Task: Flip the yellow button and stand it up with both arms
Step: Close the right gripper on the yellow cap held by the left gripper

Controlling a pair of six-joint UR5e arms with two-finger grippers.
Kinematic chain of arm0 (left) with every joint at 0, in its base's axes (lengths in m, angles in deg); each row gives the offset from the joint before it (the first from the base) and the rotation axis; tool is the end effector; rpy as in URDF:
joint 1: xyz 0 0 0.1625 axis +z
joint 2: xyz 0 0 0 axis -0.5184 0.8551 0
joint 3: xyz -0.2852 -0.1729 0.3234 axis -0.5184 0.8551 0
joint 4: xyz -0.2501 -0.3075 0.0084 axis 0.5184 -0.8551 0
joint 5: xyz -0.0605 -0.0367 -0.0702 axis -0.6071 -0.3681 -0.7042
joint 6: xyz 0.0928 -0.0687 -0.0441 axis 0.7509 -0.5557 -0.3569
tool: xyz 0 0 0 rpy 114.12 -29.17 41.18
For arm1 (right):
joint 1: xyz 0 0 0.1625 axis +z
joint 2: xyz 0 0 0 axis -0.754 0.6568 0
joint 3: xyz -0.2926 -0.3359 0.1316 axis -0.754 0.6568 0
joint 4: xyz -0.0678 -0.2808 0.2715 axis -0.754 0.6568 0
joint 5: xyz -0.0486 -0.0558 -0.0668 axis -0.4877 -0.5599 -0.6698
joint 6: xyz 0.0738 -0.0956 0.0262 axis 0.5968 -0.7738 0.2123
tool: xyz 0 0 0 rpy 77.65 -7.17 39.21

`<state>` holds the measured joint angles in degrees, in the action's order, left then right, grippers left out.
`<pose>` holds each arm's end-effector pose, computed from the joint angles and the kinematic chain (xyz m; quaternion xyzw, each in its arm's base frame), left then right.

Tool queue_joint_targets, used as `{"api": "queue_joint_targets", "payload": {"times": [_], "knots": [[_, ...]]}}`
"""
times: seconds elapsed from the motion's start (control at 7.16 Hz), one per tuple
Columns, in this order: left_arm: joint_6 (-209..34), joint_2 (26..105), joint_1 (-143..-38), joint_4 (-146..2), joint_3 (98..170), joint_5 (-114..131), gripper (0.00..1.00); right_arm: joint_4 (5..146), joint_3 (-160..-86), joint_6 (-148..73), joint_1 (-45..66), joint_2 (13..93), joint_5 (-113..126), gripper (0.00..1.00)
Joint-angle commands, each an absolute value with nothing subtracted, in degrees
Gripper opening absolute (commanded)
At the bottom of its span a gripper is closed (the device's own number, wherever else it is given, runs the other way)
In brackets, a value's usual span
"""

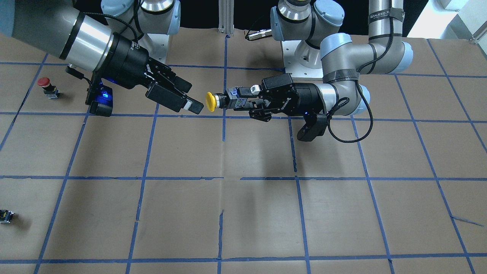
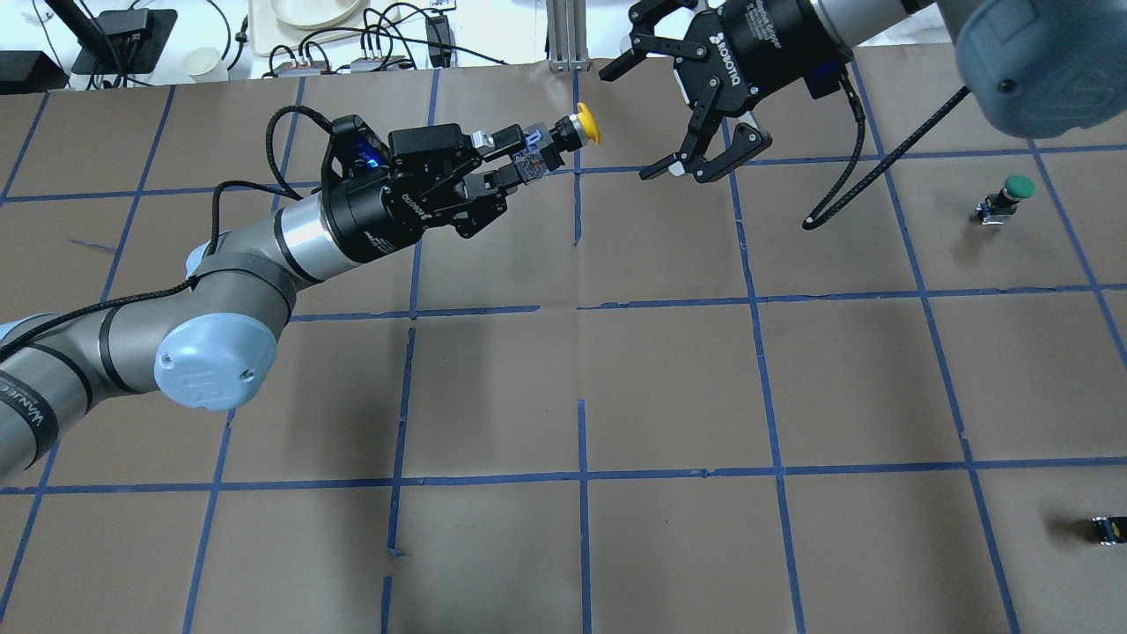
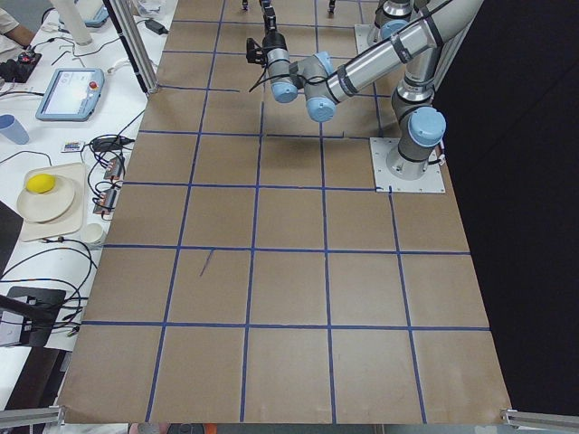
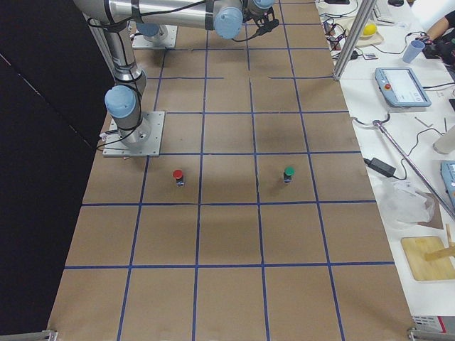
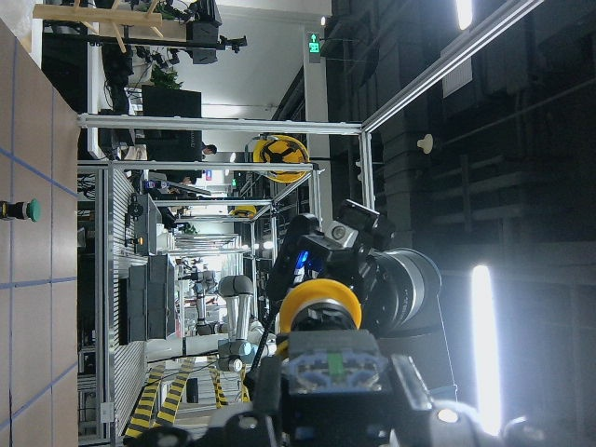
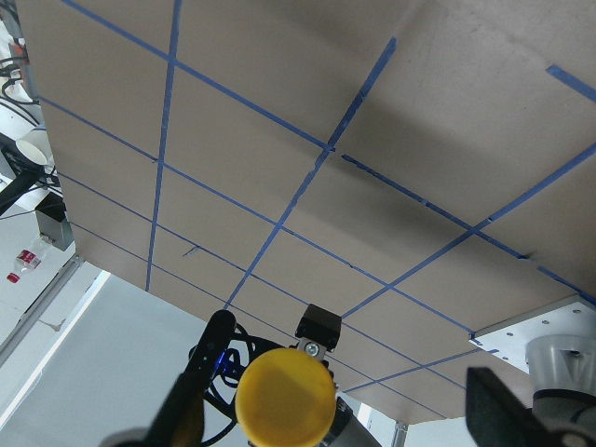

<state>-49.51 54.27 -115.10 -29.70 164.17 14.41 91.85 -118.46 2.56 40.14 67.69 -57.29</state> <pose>-0.2018 -0.4840 0.3747 0.0729 -0.6082 0.0781 0.7865 0.2187 -0.5216 0.5155 0.4405 0.7949 0.2017 0.3652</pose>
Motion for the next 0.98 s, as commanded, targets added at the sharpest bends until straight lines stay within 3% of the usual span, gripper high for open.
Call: {"api": "queue_joint_targets", "payload": {"times": [0.0, 0.42, 0.84], "knots": [[-49.0, 54.2, -115.4, -29.6, 164.2, 14.4, 0.06, 93.8, -118.3, 3.0, 40.9, 66.9, -56.9, 1.0], [-49.0, 54.2, -115.3, -29.1, 164.3, 14.5, 0.07, 96.5, -118.3, 3.1, 42.7, 65.4, -55.8, 0.96], [-49.0, 54.2, -115.3, -29.1, 164.3, 14.5, 0.08, 95.7, -118.3, 3.1, 42.6, 65.8, -55.8, 0.78]]}}
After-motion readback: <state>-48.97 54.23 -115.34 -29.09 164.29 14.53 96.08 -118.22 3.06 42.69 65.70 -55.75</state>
